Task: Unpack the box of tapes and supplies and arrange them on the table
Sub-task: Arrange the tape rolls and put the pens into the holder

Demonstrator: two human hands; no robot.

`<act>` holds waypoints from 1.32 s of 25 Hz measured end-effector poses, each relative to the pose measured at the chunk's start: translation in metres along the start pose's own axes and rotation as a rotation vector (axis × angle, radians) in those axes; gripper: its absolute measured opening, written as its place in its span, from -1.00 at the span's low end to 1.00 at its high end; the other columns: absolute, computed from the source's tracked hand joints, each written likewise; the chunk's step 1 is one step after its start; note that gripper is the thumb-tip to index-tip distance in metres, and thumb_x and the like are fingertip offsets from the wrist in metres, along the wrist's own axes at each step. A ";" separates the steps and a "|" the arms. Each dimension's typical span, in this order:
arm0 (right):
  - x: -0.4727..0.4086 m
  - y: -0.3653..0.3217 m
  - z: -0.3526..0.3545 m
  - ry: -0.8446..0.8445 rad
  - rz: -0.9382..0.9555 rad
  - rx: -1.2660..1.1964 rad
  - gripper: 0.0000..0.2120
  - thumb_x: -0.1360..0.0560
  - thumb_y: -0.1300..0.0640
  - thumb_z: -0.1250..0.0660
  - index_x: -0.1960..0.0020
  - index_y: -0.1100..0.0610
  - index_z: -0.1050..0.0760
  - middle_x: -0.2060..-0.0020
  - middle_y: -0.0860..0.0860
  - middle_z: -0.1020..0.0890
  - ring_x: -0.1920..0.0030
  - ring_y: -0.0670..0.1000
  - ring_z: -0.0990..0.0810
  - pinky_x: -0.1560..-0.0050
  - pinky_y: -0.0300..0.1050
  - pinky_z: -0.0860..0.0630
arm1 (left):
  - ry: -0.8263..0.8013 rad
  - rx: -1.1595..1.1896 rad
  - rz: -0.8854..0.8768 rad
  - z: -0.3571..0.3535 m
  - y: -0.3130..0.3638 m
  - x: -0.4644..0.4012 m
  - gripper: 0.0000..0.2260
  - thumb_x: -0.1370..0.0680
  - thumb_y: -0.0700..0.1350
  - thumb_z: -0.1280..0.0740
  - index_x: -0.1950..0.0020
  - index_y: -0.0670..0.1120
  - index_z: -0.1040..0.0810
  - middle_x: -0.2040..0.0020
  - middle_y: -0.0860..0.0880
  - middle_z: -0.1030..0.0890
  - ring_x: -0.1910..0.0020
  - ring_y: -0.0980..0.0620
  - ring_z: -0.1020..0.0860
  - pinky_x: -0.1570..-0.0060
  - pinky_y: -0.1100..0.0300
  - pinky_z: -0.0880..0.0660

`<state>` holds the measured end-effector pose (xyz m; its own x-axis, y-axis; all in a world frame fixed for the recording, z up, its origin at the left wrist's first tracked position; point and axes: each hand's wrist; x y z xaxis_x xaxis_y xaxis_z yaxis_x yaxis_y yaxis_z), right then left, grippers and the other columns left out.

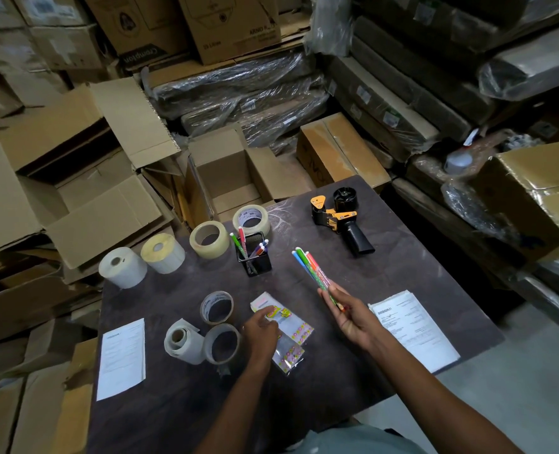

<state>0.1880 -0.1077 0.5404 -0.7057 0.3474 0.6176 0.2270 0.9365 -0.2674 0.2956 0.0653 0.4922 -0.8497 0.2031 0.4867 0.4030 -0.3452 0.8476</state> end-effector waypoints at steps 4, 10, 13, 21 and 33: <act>0.000 0.004 -0.009 -0.032 -0.029 0.024 -0.75 -0.42 0.40 -0.37 -0.08 0.37 -0.65 -0.11 0.28 -0.66 -0.02 0.14 -0.72 0.00 -0.16 -0.66 | -0.044 -0.338 -0.024 0.011 -0.001 -0.005 -0.63 -0.29 -0.10 -0.36 -0.09 0.04 -0.65 0.07 -0.11 -0.71 0.09 -0.11 -0.67 0.00 -0.09 -0.62; 0.001 0.010 -0.023 -0.073 -0.044 0.061 -0.70 -0.43 0.40 -0.34 -0.15 0.37 -0.58 -0.07 0.28 -0.67 0.03 0.13 -0.74 0.06 -0.17 -0.68 | -0.039 -0.672 -0.054 0.016 0.049 0.026 -0.59 -0.43 0.10 -0.43 -0.27 0.12 -0.53 -0.15 0.00 -0.62 -0.15 -0.09 -0.59 0.02 0.14 -0.43; 0.000 0.017 -0.032 -0.140 -0.089 0.123 -0.75 -0.43 0.40 -0.34 -0.09 0.37 -0.65 -0.12 0.28 -0.66 -0.03 0.12 -0.72 0.00 -0.17 -0.67 | -0.164 -0.255 -0.151 0.006 0.071 0.030 -0.51 -0.42 0.14 -0.51 -0.29 0.02 -0.54 -0.01 -0.01 -0.65 -0.02 0.00 -0.63 0.01 0.12 -0.56; -0.015 0.040 -0.063 -0.335 -0.185 0.295 -0.62 -0.56 0.40 -0.28 -0.37 0.40 -0.46 -0.30 0.29 -0.56 -0.21 0.11 -0.64 -0.24 -0.13 -0.56 | -0.124 0.317 -0.176 -0.006 0.110 0.015 -0.65 -0.57 0.07 -0.37 -0.20 -0.15 -0.61 -0.06 -0.09 -0.68 -0.08 -0.03 -0.63 -0.07 0.11 -0.54; -0.090 0.000 -0.207 -0.612 0.549 1.457 -0.76 -0.50 0.17 -0.44 -0.16 0.13 -0.68 0.03 0.05 -0.75 -0.01 -0.03 -0.72 -0.03 -0.12 -0.66 | 0.006 -0.007 -0.470 0.015 0.229 -0.077 -0.47 -0.50 0.42 -0.19 -0.40 0.22 -0.38 -0.24 -0.22 -0.50 -0.21 -0.14 -0.56 -0.26 -0.17 -0.50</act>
<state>0.3906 -0.1295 0.6378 -0.9791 0.1990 -0.0426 -0.0041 -0.2284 -0.9736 0.4583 -0.0152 0.6522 -0.9415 0.3334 0.0495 -0.0278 -0.2230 0.9744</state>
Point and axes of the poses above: each hand's wrist, its own x-axis away from the middle knuckle, its own z-axis out of the back of the hand, y = z × x
